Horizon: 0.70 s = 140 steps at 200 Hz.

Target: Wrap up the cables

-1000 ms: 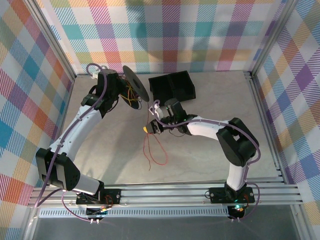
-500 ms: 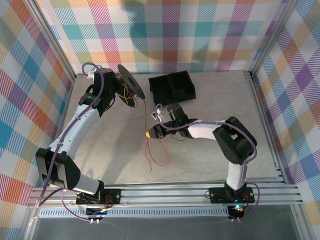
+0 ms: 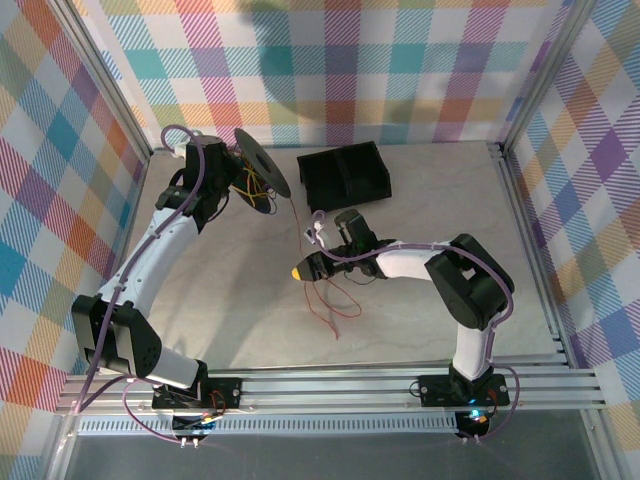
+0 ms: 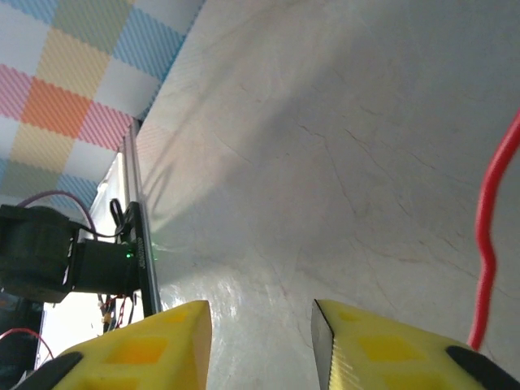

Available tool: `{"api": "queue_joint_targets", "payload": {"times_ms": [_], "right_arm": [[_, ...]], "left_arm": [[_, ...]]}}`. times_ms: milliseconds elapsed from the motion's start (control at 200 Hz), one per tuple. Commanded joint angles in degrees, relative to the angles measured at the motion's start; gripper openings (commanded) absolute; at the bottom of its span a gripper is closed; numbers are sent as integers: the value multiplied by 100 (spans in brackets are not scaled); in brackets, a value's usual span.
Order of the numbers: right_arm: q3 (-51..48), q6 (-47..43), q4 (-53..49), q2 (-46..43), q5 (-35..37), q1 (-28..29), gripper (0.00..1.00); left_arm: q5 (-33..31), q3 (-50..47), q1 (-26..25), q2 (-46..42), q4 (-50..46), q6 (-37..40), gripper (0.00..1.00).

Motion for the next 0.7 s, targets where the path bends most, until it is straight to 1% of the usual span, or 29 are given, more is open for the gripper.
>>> {"api": "queue_joint_targets", "payload": {"times_ms": [0,65,190,295,440,545,625,640,695], "right_arm": [[-37,-220,-635,-393,328,38,42],[57,-401,-1084,-523,583,36,44],[221,-807,-1882,-864,1240,36,53],[338,-1116,-2365,-1203,1551,38,58],[553,-1406,-2799,-1446,1749,12,60],[745,-1429,-2971,-1447,1604,-65,56],[761,-1444,-3051,-1434,1566,-85,56],[755,-1453,-3056,-1437,1560,-89,56],[711,-1471,-3108,-1437,1554,-115,57]], "left_arm": [[66,223,123,-43,679,-160,0],[156,232,132,-17,653,-127,0],[466,345,132,62,512,10,0],[666,379,132,80,368,110,0],[877,335,132,28,266,193,0],[916,290,133,-22,262,218,0],[905,279,132,-48,265,248,0],[900,282,132,-51,97,253,0],[910,283,132,-60,55,271,0]]}}
